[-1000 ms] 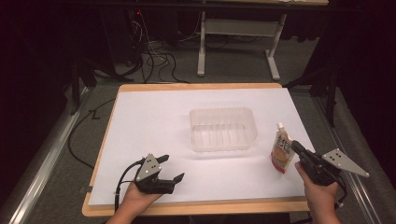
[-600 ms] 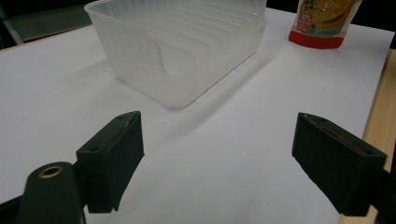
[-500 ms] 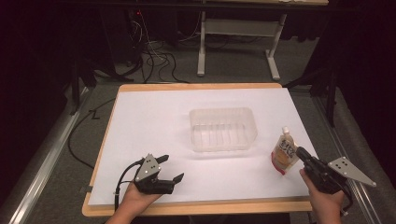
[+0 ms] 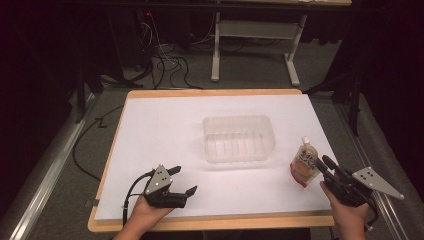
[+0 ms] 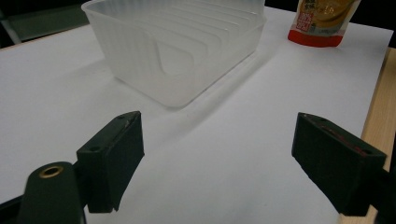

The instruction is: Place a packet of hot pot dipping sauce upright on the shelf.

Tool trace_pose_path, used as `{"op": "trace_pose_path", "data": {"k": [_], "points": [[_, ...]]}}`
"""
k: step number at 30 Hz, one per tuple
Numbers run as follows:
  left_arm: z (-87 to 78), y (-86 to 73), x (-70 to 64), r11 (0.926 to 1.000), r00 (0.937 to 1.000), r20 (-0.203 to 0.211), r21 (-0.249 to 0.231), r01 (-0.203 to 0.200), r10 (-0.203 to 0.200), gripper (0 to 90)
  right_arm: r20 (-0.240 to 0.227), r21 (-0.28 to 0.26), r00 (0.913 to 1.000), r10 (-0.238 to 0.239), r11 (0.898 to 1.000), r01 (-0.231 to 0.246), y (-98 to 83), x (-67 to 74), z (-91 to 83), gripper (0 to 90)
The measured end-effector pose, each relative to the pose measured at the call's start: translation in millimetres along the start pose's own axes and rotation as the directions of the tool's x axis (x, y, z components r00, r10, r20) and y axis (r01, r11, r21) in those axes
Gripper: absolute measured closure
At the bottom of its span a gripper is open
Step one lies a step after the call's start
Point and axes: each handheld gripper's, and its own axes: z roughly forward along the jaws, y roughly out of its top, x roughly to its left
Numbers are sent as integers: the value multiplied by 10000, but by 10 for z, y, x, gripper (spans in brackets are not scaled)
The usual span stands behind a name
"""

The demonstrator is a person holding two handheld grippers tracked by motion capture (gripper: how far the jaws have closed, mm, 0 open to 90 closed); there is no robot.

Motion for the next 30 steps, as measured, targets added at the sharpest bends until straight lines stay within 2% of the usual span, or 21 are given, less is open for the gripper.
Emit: {"op": "trace_pose_path", "data": {"k": [9,13,20,25,30], "points": [[-3,1,-1,10000,10000,-10,-30,-10,10,173,-82,83,9999,-151,9999,152,41,34,-4,475],[-3,1,1,10000,10000,-8,-6,-30,30,173,-98,222,9991,-419,9989,421,40,80,7,440],[-10,1,1,10000,10000,-23,-39,-15,15,173,-18,468,9993,-360,9983,361,8,62,27,430],[-10,2,-1,10000,10000,-14,-38,-12,12,173,-55,978,9999,-127,9951,132,-54,30,77,457],[-13,1,-4,10000,10000,-19,-36,-19,19,173,-103,1435,9997,234,9894,-216,-120,-10,129,582]]}}
